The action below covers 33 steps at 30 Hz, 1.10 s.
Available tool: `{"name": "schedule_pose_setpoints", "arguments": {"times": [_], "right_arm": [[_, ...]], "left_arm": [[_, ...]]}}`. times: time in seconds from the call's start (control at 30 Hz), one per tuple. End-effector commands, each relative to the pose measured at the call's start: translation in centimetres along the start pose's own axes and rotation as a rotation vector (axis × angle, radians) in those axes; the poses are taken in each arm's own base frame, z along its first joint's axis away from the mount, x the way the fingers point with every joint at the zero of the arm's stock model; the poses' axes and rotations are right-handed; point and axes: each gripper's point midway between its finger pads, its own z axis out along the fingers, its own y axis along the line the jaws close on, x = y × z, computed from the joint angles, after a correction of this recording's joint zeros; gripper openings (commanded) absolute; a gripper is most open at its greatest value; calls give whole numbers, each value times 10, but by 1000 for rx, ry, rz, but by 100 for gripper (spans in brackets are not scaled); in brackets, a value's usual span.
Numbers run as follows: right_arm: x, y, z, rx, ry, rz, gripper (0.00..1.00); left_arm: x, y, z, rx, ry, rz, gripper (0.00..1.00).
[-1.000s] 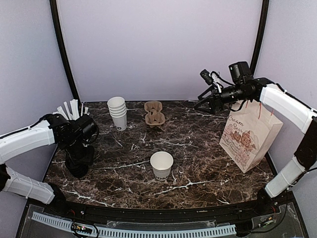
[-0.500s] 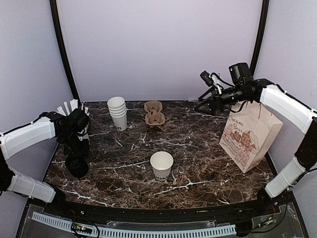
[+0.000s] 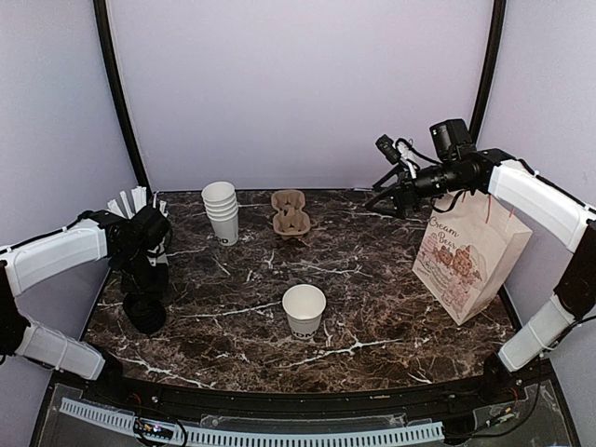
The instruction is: Pack the takeout coffee
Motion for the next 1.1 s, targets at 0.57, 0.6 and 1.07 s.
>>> {"name": "schedule_pose_setpoints", "arguments": {"times": [0.57,0.6,1.07], "right_arm": [[-3,9,-3,-5,-13,-29,89],[-2,9,-3,-5,-13,-28,89],[-1,11,-5,0,-13,-34,89]], "left_arm": [[18,15,-11,-42,63,-19,19],[19,15,-10,-40,68,-19,18],[26,20,-9,-73,106,-1,22]]}}
